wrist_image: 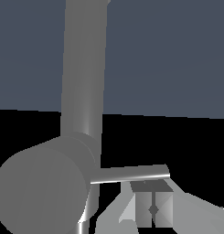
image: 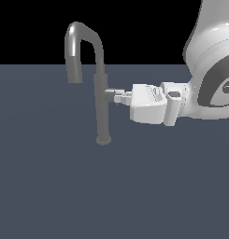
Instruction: Turn on the faucet by rotating a designated handle.
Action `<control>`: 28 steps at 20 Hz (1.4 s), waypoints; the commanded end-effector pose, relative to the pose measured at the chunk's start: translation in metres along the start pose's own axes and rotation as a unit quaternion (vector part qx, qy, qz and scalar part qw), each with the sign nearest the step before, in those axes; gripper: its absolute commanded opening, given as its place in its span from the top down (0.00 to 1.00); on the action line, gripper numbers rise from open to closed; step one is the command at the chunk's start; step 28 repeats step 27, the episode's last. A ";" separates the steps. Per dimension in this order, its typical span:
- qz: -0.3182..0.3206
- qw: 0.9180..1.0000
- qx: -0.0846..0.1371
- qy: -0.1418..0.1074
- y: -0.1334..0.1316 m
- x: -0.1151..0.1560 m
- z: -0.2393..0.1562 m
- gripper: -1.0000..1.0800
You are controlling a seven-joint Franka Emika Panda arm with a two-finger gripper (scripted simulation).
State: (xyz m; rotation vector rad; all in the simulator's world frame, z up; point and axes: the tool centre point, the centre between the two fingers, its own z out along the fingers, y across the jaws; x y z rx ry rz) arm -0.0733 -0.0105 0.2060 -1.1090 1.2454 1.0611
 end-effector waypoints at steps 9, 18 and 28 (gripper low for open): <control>0.015 1.000 0.001 0.003 -0.004 0.039 0.000 1.00; 0.001 1.000 -0.002 -0.003 -0.020 0.037 -0.001 1.00; 0.020 1.000 0.001 0.003 -0.031 0.070 0.000 1.00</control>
